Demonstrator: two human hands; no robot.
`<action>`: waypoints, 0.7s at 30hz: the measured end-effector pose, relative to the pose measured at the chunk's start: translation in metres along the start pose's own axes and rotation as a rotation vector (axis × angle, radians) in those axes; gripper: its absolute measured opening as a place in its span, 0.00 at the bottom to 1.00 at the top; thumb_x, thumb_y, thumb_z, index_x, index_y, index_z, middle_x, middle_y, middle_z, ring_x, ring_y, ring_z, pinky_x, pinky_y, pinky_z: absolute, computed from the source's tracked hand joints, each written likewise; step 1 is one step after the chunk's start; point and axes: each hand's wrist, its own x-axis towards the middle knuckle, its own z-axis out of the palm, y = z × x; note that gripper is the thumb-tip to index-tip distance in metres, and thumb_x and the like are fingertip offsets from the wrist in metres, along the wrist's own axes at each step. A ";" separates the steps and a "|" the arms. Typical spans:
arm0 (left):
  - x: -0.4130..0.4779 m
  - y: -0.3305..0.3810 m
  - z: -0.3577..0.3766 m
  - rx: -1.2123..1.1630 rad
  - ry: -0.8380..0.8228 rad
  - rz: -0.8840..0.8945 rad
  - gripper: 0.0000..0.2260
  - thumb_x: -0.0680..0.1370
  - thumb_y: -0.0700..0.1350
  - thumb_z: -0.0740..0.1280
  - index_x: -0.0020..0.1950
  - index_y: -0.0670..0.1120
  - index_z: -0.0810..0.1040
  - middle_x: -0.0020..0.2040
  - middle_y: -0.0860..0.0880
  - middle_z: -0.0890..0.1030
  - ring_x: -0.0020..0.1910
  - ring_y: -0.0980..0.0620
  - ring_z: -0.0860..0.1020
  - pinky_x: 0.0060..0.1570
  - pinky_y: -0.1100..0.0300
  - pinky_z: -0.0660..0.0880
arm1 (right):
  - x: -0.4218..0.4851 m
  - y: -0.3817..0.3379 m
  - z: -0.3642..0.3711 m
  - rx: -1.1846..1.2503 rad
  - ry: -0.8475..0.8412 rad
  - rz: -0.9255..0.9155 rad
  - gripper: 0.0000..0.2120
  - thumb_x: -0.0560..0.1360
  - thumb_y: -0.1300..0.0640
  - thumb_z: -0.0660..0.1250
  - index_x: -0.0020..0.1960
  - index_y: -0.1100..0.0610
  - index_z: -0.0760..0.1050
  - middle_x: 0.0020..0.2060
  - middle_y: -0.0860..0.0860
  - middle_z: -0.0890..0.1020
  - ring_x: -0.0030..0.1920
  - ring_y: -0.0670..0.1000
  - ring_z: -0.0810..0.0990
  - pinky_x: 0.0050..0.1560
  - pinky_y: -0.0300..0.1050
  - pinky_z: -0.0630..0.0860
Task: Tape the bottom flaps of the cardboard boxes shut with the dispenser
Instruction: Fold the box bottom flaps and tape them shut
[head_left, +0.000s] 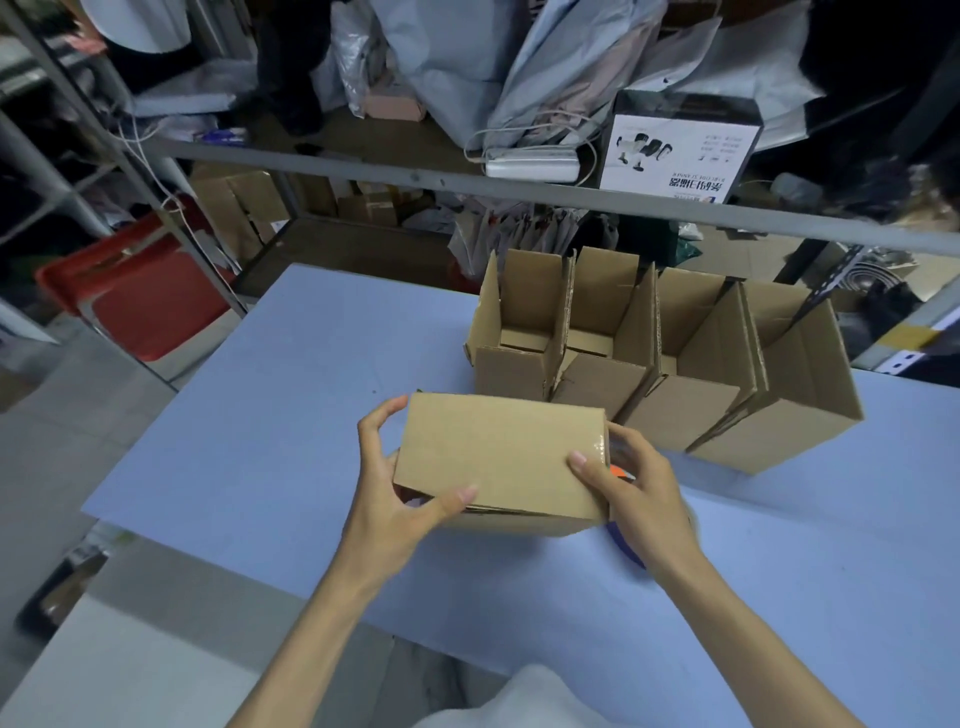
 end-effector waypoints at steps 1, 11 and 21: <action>0.000 -0.003 0.002 0.058 -0.010 0.020 0.36 0.63 0.47 0.80 0.66 0.60 0.66 0.52 0.55 0.81 0.51 0.52 0.81 0.47 0.58 0.79 | 0.001 0.001 0.000 -0.017 0.019 0.028 0.20 0.70 0.46 0.74 0.59 0.40 0.72 0.50 0.37 0.82 0.48 0.36 0.80 0.43 0.35 0.76; 0.024 -0.014 0.006 0.128 0.092 -0.021 0.13 0.65 0.40 0.80 0.43 0.54 0.81 0.43 0.58 0.83 0.34 0.58 0.78 0.37 0.71 0.72 | -0.009 0.004 -0.001 -0.332 0.004 -0.146 0.28 0.66 0.51 0.78 0.63 0.36 0.74 0.48 0.25 0.77 0.49 0.27 0.74 0.45 0.19 0.64; 0.051 -0.019 0.016 0.261 0.071 -0.079 0.10 0.66 0.42 0.79 0.41 0.53 0.82 0.39 0.57 0.84 0.43 0.61 0.81 0.44 0.72 0.72 | -0.002 0.015 0.001 -0.295 -0.066 0.039 0.16 0.71 0.49 0.74 0.59 0.43 0.79 0.48 0.38 0.83 0.50 0.42 0.80 0.53 0.46 0.78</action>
